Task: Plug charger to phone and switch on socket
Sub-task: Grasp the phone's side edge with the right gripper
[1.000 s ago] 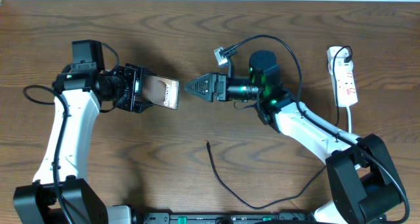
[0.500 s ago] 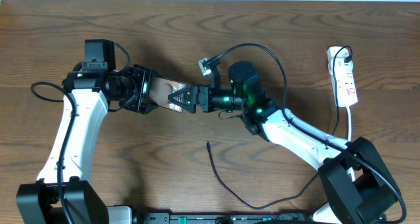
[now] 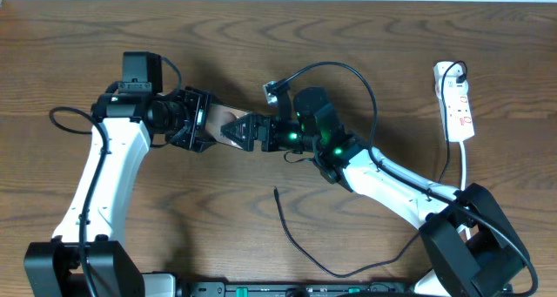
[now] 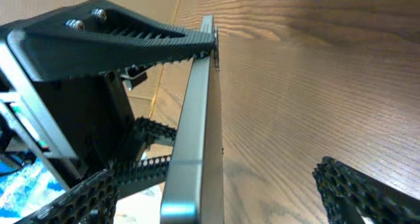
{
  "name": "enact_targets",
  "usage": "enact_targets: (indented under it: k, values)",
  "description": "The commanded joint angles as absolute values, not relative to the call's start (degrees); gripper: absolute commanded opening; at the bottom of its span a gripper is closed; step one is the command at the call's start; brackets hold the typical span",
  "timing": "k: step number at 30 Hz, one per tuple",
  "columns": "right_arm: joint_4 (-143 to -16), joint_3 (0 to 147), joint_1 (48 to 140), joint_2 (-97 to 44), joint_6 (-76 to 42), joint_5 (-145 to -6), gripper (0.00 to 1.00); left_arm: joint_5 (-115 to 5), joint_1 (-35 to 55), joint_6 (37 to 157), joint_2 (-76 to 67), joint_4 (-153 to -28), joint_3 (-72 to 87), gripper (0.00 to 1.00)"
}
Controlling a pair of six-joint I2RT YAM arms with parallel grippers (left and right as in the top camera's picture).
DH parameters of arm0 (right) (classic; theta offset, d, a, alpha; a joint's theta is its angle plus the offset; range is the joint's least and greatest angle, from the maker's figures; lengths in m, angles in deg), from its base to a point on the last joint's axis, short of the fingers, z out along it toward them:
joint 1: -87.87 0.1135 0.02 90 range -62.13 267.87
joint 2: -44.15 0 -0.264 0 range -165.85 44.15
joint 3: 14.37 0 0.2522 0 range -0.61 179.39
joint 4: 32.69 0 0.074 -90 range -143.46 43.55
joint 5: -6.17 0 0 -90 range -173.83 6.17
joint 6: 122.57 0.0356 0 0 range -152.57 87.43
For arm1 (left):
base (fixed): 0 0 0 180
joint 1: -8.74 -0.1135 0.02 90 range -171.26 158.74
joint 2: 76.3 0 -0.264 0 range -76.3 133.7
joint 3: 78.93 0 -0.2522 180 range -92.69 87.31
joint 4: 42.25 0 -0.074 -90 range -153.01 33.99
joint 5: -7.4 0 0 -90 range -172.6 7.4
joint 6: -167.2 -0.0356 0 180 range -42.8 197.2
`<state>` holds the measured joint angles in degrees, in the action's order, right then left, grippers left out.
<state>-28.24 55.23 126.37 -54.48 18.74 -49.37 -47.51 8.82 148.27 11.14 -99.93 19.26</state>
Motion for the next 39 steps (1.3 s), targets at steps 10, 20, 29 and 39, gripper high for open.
enact_targets:
  k: [10,20,29,39]
  values:
    - [-28.3,55.9,127.3,-54.9,21.8,-52.0,0.76,-48.0,11.0,151.7,10.1,-100.0,17.8,0.07]
    - [-28.2,55.9,129.1,-54.9,23.1,-54.1,0.51,-48.8,12.1,151.7,10.1,-100.0,17.8,0.07]
    - [-28.3,55.9,129.5,-54.9,23.1,-55.0,0.46,-48.8,12.1,151.7,10.1,-100.0,17.8,0.07]
    - [-28.3,55.9,129.6,-54.9,23.1,-55.2,0.39,-48.8,12.1,151.7,10.1,-100.1,17.8,0.07]
